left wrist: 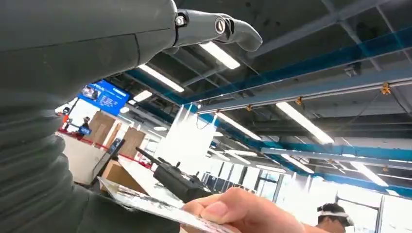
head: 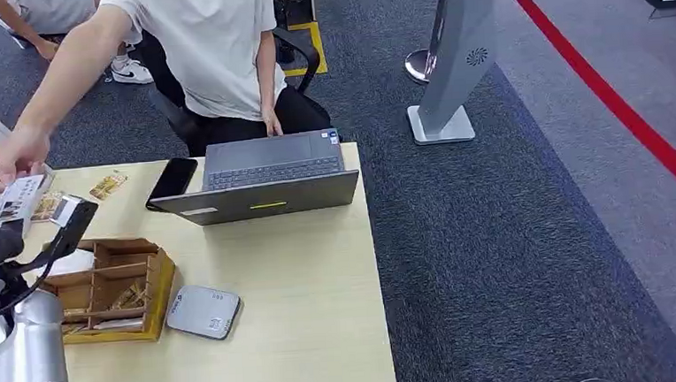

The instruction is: Pass the card to the sensor for recognition and then transmit it.

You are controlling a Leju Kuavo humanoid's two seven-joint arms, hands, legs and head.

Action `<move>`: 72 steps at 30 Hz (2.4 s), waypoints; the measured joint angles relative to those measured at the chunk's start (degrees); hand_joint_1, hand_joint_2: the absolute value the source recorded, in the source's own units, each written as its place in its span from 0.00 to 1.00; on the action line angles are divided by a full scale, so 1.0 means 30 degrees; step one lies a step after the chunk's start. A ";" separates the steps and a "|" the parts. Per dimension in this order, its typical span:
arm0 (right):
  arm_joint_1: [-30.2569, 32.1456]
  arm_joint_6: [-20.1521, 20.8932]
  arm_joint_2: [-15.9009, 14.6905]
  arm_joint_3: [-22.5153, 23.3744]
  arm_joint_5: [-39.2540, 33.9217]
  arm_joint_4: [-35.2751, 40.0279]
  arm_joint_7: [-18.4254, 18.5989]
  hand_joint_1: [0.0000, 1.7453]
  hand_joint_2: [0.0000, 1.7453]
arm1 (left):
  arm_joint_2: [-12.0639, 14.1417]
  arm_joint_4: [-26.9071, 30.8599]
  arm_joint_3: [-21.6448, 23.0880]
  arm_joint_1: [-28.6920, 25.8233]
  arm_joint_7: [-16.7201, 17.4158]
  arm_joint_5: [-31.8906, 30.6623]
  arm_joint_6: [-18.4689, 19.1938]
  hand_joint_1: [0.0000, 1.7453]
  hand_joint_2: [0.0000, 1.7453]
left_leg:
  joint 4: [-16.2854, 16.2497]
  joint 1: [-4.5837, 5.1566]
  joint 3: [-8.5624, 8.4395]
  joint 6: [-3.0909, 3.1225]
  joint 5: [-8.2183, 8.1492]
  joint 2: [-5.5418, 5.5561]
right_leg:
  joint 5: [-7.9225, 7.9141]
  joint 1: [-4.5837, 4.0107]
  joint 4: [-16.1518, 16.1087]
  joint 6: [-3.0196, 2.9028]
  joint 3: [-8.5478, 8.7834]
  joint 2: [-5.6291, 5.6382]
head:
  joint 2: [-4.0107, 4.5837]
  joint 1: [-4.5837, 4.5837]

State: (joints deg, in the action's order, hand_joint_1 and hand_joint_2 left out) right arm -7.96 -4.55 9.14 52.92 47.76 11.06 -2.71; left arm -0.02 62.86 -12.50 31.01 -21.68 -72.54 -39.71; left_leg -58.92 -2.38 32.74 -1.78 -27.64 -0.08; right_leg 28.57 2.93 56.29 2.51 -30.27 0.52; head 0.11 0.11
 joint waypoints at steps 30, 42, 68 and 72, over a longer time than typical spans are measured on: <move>0.0037 0.0124 0.0007 0.0211 0.0313 0.0000 -0.0146 0.00 1.00 | -0.0233 -0.1223 0.0015 0.0427 -0.0809 0.0314 0.0000 1.00 1.00 | -0.0001 0.0000 0.0003 0.0000 0.0000 -0.0002 | 0.0000 0.0000 0.0000 0.0000 0.0000 0.0002 | 0.0000 0.0000; 0.0036 0.0117 0.0022 0.0342 0.0321 0.0000 -0.0138 0.00 1.00 | -0.0168 -0.1683 0.0015 0.0433 -0.0707 0.0642 0.0000 1.00 1.00 | -0.0001 0.0000 0.0003 0.0000 0.0000 -0.0002 | 0.0000 0.0000 0.0000 0.0000 -0.0002 0.0002 | 0.0000 0.0007; 0.0835 0.0146 0.0022 0.2601 -0.1493 0.0007 -0.0750 0.00 1.00 | -0.0402 0.8794 1.1826 -0.8112 0.5652 -0.2884 0.4055 1.00 1.00 | -0.0001 0.0018 0.0019 0.0027 -0.0030 -0.0005 | 0.0013 0.0012 -0.0020 0.0015 -0.0002 -0.0002 | 0.0000 0.0007; 0.0846 0.0284 0.0022 0.3001 -0.1836 0.0007 -0.0794 0.00 1.00 | 0.0043 0.8830 1.2618 -0.9378 0.6476 -0.3658 0.4975 1.00 1.00 | -0.0001 0.0019 0.0021 0.0032 -0.0038 -0.0010 | 0.0018 0.0013 -0.0022 0.0018 -0.0013 0.0001 | 0.0000 0.0007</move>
State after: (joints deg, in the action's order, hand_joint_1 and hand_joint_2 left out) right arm -5.42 -3.70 9.20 61.92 42.25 11.08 -5.09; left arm 0.11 89.35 25.35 2.87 -2.26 -83.52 -24.79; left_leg -58.92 -2.33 32.81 -1.68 -27.75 -0.11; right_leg 28.62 2.97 56.23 2.57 -30.31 0.52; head 0.11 0.13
